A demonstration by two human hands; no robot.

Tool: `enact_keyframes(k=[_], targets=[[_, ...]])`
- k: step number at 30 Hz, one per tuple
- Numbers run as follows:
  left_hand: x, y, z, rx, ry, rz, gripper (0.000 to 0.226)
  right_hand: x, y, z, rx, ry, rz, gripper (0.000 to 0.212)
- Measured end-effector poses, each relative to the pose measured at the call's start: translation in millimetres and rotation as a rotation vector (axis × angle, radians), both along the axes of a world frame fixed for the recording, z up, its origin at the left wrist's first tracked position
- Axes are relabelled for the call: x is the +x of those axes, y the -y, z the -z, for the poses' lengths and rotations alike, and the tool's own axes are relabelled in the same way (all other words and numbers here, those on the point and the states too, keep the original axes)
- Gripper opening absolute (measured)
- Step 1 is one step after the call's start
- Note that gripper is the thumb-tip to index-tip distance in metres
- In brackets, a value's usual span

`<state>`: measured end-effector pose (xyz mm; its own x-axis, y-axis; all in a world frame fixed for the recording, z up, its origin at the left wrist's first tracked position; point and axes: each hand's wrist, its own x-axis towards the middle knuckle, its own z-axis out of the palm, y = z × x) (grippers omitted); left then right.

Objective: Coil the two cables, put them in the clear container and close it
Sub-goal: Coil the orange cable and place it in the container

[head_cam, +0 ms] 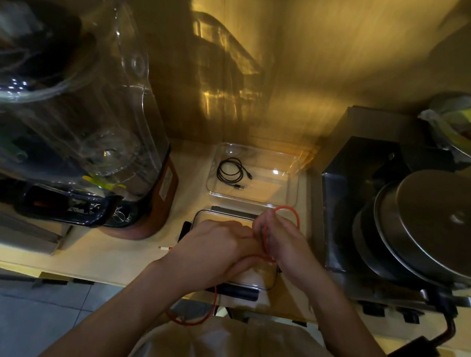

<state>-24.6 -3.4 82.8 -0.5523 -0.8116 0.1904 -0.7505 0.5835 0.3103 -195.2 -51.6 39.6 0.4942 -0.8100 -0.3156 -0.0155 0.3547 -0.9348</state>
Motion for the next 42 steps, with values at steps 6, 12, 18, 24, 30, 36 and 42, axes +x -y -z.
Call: enact_keyframes(k=[6, 12, 18, 24, 30, 36, 42], targets=[[8.6, 2.8, -3.2, 0.124, -0.078, -0.062, 0.031, -3.8, -3.6, -7.4, -0.089, -0.131, -0.176, 0.050], [33.0, 13.1, -6.1, 0.164, -0.059, -0.125, 0.034, -6.3, -9.4, -2.9, -0.282, -0.335, -0.394, 0.051], [57.4, 19.9, -13.7, 0.199, -0.082, -0.162, 0.028, -9.1, -8.8, 3.1, -0.645, -0.870, -0.592, 0.051], [69.8, 23.3, -15.9, 0.096, -0.058, -0.242, 0.007, -5.5, -13.7, -4.6, -0.747, -0.980, -0.674, 0.048], [75.8, 25.8, -8.7, 0.064, -0.182, -0.295, 0.019, -3.8, -23.9, -25.9, -0.599, -0.595, -0.699, 0.056], [74.7, 23.0, 4.2, 0.134, -0.325, -0.233, 0.017, -12.0, -19.1, -35.0, -0.240, 0.047, -0.642, 0.053], [67.9, 17.9, 15.1, 0.167, -0.415, -0.254, 0.019, -12.7, -10.6, -39.0, 0.140, 0.889, -0.607, 0.045]])
